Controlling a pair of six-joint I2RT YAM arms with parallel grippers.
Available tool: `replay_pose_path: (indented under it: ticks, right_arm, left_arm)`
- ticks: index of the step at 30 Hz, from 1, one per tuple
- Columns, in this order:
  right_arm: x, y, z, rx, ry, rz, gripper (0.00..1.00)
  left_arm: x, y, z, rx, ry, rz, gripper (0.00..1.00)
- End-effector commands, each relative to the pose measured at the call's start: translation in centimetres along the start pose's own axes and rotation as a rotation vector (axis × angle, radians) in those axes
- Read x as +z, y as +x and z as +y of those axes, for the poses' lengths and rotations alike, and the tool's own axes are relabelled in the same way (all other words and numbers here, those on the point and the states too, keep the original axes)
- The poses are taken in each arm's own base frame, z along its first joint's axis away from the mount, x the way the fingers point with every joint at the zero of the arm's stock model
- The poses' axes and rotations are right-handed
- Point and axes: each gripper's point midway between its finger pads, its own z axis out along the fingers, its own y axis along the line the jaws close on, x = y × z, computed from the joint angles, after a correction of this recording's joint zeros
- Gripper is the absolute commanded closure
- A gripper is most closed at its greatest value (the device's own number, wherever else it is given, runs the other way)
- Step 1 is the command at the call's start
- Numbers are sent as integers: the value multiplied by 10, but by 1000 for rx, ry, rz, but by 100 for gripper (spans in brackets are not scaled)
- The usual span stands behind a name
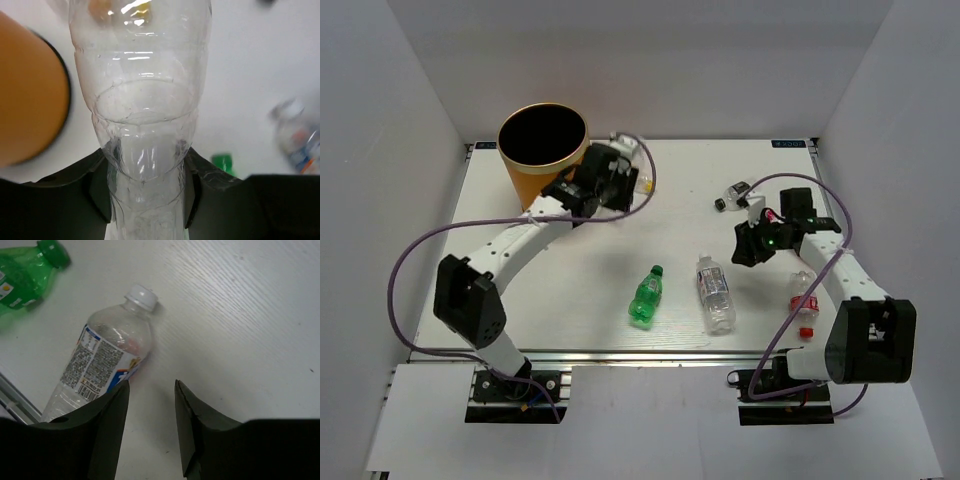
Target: Put the plastic bottles in the bin
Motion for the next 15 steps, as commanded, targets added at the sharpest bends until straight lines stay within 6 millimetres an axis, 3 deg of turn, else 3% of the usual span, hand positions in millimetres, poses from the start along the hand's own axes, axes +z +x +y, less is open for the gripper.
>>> replay_pose_path:
  ticks: [1, 2, 3, 7, 8, 10, 12, 13, 14, 15]
  right_arm:
    - [4, -5, 24, -21, -106, 48, 52]
    - [5, -8, 27, -27, -103, 62, 50]
    - [10, -2, 32, -5, -120, 104, 47]
    - [19, -11, 45, 45, -139, 145, 23]
    - [20, -18, 46, 39, -135, 137, 23]
    - [22, -23, 52, 30, -130, 143, 17]
    - [27, -25, 51, 20, -109, 159, 12]
    - [30, -20, 51, 38, -92, 187, 10]
    - [32, -20, 50, 38, -82, 195, 10]
    - [36, -15, 49, 38, -64, 221, 10]
  left_arm:
    - [-70, -105, 32, -54, -139, -289, 77]
    - [-69, -113, 48, -70, -213, -292, 77]
    - [-85, -141, 58, -91, -255, -355, 77]
    - [-92, -173, 126, -215, -471, -400, 77]
    - [-102, -186, 136, -241, -493, -430, 77]
    - [-92, -186, 167, -299, -542, -422, 74]
    - [-99, -194, 187, -336, -571, -447, 68]
    - [-96, -189, 208, -366, -606, -439, 66]
    - [-102, -191, 216, -385, -618, -454, 65]
    - [-91, -185, 224, -388, -623, -430, 60]
